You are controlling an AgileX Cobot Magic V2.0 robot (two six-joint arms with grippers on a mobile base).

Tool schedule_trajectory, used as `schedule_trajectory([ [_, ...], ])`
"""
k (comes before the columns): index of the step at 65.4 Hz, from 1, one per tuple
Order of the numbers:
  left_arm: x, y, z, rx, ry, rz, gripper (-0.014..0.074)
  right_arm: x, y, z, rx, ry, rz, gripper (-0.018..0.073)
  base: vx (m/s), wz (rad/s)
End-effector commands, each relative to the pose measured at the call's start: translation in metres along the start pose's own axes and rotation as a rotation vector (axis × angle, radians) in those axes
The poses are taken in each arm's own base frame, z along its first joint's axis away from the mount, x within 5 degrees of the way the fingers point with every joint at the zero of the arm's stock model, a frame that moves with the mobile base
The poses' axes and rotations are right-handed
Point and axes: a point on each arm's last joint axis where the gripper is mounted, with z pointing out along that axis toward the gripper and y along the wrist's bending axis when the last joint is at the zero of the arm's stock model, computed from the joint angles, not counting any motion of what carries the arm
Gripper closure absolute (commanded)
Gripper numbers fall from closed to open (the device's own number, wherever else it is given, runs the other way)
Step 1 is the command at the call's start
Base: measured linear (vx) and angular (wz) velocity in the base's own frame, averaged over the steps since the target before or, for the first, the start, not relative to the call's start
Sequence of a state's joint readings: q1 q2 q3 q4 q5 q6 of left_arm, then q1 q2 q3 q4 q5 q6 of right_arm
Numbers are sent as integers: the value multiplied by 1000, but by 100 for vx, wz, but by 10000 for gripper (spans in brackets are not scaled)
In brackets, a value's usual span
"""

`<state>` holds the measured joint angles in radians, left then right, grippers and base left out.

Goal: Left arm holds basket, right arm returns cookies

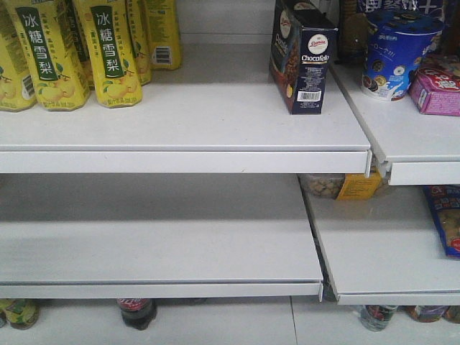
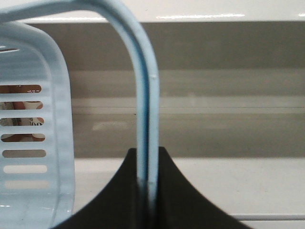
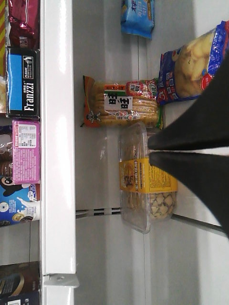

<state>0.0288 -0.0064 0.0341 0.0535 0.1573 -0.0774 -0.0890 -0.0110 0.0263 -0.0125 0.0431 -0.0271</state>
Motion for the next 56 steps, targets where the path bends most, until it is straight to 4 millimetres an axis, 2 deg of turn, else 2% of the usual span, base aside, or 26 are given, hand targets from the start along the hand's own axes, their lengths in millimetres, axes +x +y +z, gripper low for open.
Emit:
schedule_trajectory([
  [1,-7,0,-1,4,-113,29,603,-6,0,-1,9,-80,-28,568,0,0],
  [56,-7,0,-1,4,-113,29,603,-6,-1,-1,10,-80,-25,568,0,0],
])
